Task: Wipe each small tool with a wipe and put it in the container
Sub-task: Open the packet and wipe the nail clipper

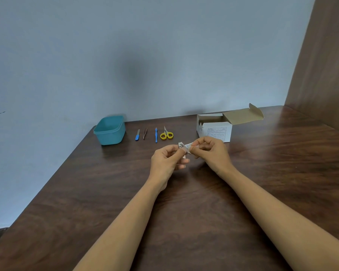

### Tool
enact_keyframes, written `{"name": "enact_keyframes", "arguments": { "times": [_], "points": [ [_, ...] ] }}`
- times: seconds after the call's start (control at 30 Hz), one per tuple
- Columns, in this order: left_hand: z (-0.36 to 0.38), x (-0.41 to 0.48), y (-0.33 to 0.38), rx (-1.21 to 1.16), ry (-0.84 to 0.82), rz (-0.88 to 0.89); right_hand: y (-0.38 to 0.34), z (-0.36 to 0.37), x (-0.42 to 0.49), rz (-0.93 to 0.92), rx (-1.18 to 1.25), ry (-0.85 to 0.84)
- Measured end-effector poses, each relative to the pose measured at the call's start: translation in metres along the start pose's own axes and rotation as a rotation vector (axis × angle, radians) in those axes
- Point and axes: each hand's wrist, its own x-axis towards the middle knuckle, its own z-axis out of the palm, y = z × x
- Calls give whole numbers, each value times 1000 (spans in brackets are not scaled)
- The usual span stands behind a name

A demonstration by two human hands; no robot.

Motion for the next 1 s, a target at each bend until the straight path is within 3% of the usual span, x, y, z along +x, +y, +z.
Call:
{"name": "enact_keyframes", "arguments": {
  "times": [0.53,0.83,1.0],
  "points": [
    [0,1,-4,-7,54,41,-12,-9,-1,167,261,-253],
    [1,5,-12,190,13,164,-6,-5,0,94,212,-164],
    [3,6,-14,319,-9,198,-9,-8,4,165,335,-32]
  ]
}}
